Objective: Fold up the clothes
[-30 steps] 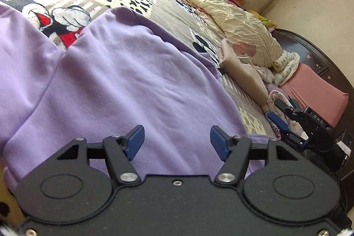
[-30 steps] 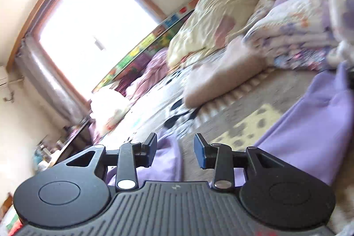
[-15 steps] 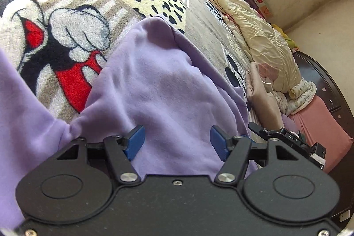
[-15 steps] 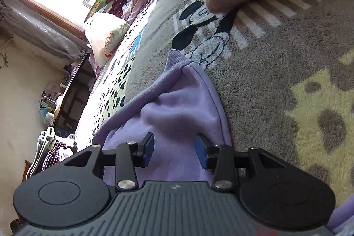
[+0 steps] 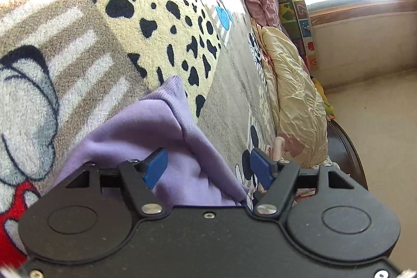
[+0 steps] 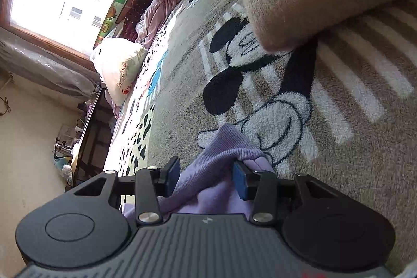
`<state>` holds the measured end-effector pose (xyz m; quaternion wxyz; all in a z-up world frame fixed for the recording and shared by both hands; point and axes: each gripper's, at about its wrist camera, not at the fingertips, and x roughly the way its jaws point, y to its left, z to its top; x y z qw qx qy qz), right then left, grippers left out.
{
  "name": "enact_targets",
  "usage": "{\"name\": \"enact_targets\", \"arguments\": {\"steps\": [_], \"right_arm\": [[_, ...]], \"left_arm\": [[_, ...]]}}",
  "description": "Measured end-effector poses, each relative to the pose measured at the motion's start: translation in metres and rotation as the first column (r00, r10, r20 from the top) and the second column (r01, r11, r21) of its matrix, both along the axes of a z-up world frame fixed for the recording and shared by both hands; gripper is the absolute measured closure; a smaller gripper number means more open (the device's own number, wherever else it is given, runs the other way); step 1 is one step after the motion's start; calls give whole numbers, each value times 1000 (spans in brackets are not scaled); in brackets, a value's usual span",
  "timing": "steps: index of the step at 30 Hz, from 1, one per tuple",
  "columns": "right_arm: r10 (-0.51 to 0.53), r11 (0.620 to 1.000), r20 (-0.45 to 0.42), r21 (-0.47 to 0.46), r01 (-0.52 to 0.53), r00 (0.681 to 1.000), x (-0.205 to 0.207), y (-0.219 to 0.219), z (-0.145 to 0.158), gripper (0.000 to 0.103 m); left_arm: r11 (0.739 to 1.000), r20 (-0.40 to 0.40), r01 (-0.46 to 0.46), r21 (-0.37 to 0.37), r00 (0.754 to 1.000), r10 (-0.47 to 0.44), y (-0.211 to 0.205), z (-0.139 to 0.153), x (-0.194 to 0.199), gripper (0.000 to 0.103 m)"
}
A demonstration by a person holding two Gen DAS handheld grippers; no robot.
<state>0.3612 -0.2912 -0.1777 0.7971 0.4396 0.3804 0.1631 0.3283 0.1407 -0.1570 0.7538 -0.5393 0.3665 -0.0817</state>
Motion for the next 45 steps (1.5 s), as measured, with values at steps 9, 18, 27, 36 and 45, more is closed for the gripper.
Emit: {"name": "enact_targets", "arguments": {"steps": [9,18,27,36,45], "right_arm": [[-84,996,20,44,83,996,-24,-30,14,58],[130,991,153,-22,-128,980,-165,-29,40,46],[560,825,250,-254,-505,790,-259,146,58,49],[684,714,350,-499,-491,640,-275,256,87,64],[886,420,195,-722,-550,420,-309,315,45,66]], "left_arm": [[996,118,-80,-49,989,85,86,50,-90,31],[981,90,-191,-16,977,192,166,62,-278,30],[939,124,-260,223,963,237,152,70,-326,31],[871,43,-356,338,931,363,223,22,-271,34],[806,47,-224,547,970,238,238,44,-223,97]]}}
